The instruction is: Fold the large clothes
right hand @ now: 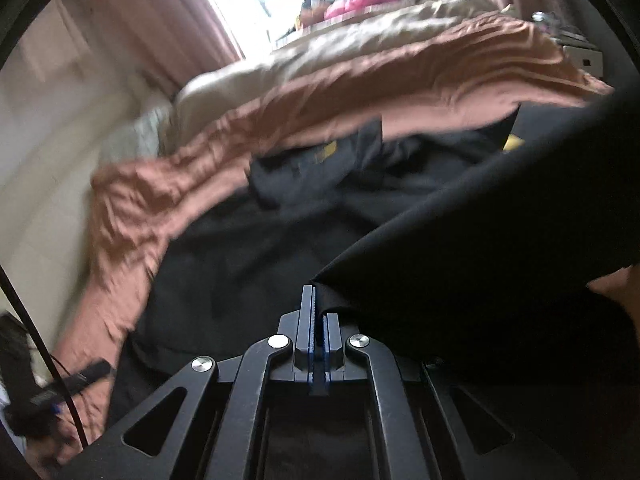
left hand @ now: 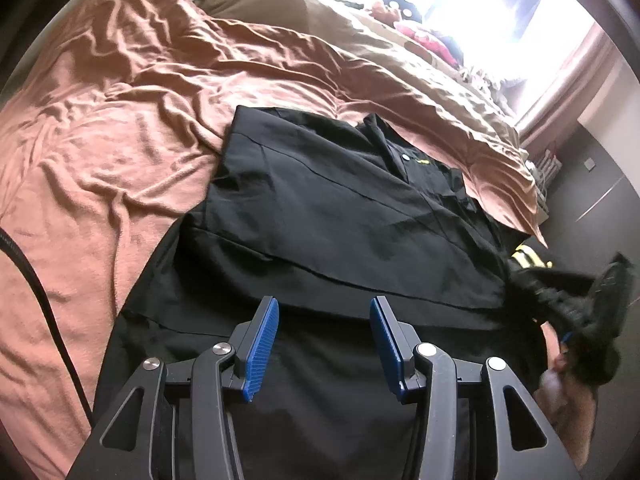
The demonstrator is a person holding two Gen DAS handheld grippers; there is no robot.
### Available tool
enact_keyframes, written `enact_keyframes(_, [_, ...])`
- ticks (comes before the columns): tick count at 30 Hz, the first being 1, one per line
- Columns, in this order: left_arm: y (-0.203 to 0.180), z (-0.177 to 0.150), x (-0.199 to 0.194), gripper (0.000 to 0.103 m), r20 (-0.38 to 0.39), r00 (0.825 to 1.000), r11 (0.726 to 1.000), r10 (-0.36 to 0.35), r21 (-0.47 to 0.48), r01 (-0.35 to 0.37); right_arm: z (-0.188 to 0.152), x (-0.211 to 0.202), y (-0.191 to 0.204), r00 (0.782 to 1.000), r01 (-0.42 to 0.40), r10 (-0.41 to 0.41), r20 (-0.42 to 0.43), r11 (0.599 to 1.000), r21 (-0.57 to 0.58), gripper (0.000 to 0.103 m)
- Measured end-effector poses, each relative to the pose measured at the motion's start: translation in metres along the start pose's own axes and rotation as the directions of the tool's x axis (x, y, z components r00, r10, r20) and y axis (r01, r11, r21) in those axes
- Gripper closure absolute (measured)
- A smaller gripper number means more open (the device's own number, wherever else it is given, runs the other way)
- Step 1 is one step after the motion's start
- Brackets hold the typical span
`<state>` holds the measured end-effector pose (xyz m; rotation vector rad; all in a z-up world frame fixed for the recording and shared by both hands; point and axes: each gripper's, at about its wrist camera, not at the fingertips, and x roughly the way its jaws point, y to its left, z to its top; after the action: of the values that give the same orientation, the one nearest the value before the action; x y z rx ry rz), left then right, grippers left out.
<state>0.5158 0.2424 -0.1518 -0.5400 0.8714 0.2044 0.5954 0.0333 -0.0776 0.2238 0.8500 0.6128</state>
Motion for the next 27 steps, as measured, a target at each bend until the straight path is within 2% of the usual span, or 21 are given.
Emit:
enact_keyframes(1, [0.0,0.0,0.0,0.053,-0.001,1.0,1.0,-0.002,-0.004,0.002,0.021,0.015,-0.01,1.0,0.005,-0.005,-0.02,1.0,0.003,0.1])
enact_keyframes(5, [0.001,0.0,0.0,0.053,-0.002,1.0,1.0,-0.004,-0.009,0.004,0.051,0.035,-0.014,0.997,0.032,-0.03,-0.073,0.999,0.025,0.098])
enact_keyframes(6, [0.0,-0.001,0.0,0.053,-0.003,1.0,1.0,-0.004,-0.011,0.004,0.055,0.036,-0.014,0.997,0.028,-0.026,-0.076,0.999,0.024,0.082])
enact_keyframes(7, [-0.001,-0.001,0.001,0.053,-0.005,1.0,1.0,-0.007,-0.012,0.007,0.06,0.037,-0.016,0.996,0.008,-0.006,-0.086,1.0,0.023,0.052])
enact_keyframes(9, [-0.005,-0.001,0.002,0.053,-0.007,1.0,1.0,-0.013,-0.009,0.013,0.055,0.026,-0.016,0.995,-0.035,0.035,-0.095,0.999,0.007,0.024])
enact_keyframes(12, [-0.011,-0.003,0.002,0.053,-0.008,1.0,1.0,-0.027,-0.015,0.027,0.044,-0.005,-0.011,0.996,-0.031,0.025,-0.09,0.997,-0.064,0.024])
enact_keyframes(13, [-0.013,-0.003,0.002,0.053,-0.008,0.999,0.999,-0.034,-0.019,0.033,0.041,-0.013,-0.013,0.995,-0.04,0.035,-0.091,0.998,-0.055,0.024])
enact_keyframes(16, [-0.02,-0.005,-0.001,0.053,-0.005,0.999,0.999,-0.049,-0.023,0.049,0.023,-0.057,-0.037,0.997,-0.037,0.04,-0.071,0.998,0.042,0.024])
enact_keyframes(20, [-0.027,-0.008,-0.009,0.053,0.008,0.998,0.998,-0.057,-0.017,0.057,0.003,-0.095,-0.07,0.999,0.013,-0.008,-0.034,0.987,0.159,0.024])
enact_keyframes(23, [-0.03,-0.011,-0.012,0.053,0.017,0.998,0.999,-0.052,-0.008,0.052,-0.005,-0.119,-0.097,0.997,0.055,-0.067,0.037,0.964,0.262,0.024])
enact_keyframes(27, [-0.028,-0.012,-0.014,0.053,0.018,0.999,1.0,-0.027,0.012,0.027,0.003,-0.141,-0.12,0.982,0.073,-0.129,0.135,0.93,0.362,0.024])
